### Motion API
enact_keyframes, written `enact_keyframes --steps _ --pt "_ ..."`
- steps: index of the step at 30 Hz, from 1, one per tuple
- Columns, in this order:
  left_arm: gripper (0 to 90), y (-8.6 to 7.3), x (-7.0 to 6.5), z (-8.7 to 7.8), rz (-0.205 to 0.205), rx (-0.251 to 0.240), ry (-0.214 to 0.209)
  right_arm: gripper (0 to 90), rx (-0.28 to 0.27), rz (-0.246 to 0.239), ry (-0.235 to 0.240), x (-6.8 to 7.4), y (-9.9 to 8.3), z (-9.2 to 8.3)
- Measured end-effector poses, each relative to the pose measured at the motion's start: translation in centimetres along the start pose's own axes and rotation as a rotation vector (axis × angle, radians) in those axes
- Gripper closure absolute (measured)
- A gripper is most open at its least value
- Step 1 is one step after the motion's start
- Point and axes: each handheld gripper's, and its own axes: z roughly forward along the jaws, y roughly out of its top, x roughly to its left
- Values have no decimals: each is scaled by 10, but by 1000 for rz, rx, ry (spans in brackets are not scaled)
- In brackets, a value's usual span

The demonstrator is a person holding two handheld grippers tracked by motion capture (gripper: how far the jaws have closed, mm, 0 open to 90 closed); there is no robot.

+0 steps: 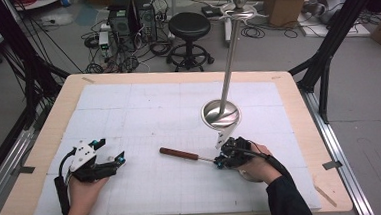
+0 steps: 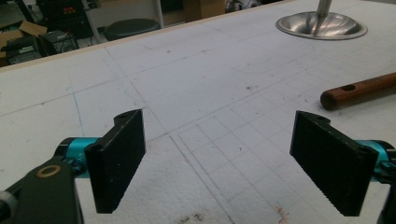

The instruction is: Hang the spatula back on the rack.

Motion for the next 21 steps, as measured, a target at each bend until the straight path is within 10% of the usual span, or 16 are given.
enact_keyframes --steps 7,21 --pt "194 0 0 0 -7 -1 2 853 -11 -2 -20 3 -1 -1" --pt "194 0 0 0 2 -1 -1 853 -217 55 -65 -3 -13 -38"
